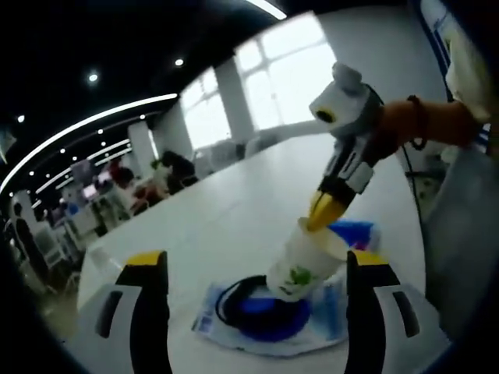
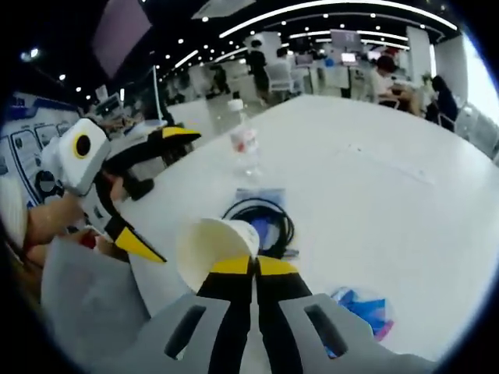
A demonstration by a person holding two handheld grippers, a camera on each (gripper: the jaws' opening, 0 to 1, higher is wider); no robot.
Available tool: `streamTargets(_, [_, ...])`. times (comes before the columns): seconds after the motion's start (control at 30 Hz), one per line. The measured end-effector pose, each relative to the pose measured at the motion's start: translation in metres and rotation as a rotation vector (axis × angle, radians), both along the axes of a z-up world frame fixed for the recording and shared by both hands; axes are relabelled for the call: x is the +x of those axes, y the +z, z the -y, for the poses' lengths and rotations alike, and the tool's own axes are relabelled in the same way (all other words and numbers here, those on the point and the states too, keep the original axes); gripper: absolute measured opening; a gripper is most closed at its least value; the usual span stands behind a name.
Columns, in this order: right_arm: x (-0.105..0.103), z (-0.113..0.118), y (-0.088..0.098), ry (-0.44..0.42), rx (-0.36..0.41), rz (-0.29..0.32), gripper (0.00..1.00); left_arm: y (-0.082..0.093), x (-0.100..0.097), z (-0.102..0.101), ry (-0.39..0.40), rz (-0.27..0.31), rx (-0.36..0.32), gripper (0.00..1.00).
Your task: Arrange the tabletop items into an orderly group along one side of the table until the central work area is clear of visible clutter.
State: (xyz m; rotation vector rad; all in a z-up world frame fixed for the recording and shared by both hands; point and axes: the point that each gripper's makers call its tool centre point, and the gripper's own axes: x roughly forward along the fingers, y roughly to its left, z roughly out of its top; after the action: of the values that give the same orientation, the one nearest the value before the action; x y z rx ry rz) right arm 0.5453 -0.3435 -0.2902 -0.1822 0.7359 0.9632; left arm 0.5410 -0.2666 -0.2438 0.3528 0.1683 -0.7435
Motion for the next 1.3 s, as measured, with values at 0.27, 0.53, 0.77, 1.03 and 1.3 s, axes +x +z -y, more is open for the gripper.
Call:
streamTargets(0.27, [-0.016,0.01,0.003,-0.004,0.008,-0.063,0.01,-0.005,-0.018,0.024,-0.113,-0.034,-0.001,0.9])
streamTargets(0.53, [-0.032,0.014,0.005,0.021,0.009,-0.12,0.01,-0.014,-0.035,0.045,-0.213,-0.038,0.065,0.9])
streamTargets(0.77, [-0.045,0.018,0.003,0.054,-0.013,-0.144,0.01,-0.016,-0.047,0.058,-0.287,-0.055,0.061,0.84])
streamTargets(1.03, [-0.059,0.014,0.009,0.081,0.035,-0.204,0.01,-0.026,-0.065,0.07,-0.374,-0.09,0.095,0.68])
streamTargets(1.3, [-0.06,0.015,0.01,0.07,0.038,-0.215,0.01,-0.031,-0.071,0.072,-0.398,-0.071,0.153,0.54])
